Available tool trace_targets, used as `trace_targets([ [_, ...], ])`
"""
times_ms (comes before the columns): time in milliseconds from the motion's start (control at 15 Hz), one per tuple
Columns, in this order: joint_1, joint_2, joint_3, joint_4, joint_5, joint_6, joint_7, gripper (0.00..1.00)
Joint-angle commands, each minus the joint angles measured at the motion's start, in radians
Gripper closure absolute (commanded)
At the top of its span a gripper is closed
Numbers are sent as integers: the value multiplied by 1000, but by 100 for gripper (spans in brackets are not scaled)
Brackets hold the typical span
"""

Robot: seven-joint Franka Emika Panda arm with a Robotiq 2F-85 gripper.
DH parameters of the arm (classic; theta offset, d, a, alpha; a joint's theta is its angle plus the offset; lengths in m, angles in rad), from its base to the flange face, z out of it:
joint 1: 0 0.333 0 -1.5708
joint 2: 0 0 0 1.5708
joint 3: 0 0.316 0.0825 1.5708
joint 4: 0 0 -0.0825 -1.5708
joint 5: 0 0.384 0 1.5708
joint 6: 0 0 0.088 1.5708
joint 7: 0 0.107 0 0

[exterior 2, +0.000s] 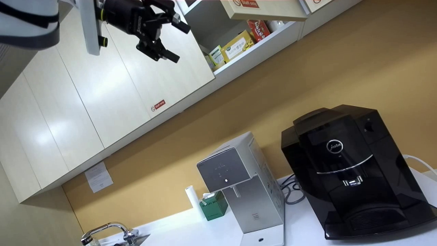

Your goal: Close the open cabinet door

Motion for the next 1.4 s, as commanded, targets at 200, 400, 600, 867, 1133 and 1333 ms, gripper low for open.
trace_targets([
  [200, -55, 22, 10, -9, -48, 83, 78, 0],
  [400, -131, 24, 7, -28, -127, 203, 116, 0],
  [600, -189, 9, -12, -56, -200, 377, 92, 0],
  [867, -220, 17, -17, -50, -159, 422, 52, 0],
  [1133, -221, 19, -29, -55, -132, 433, 55, 0],
  [1333, -208, 25, -55, -72, -97, 465, 34, 0],
])
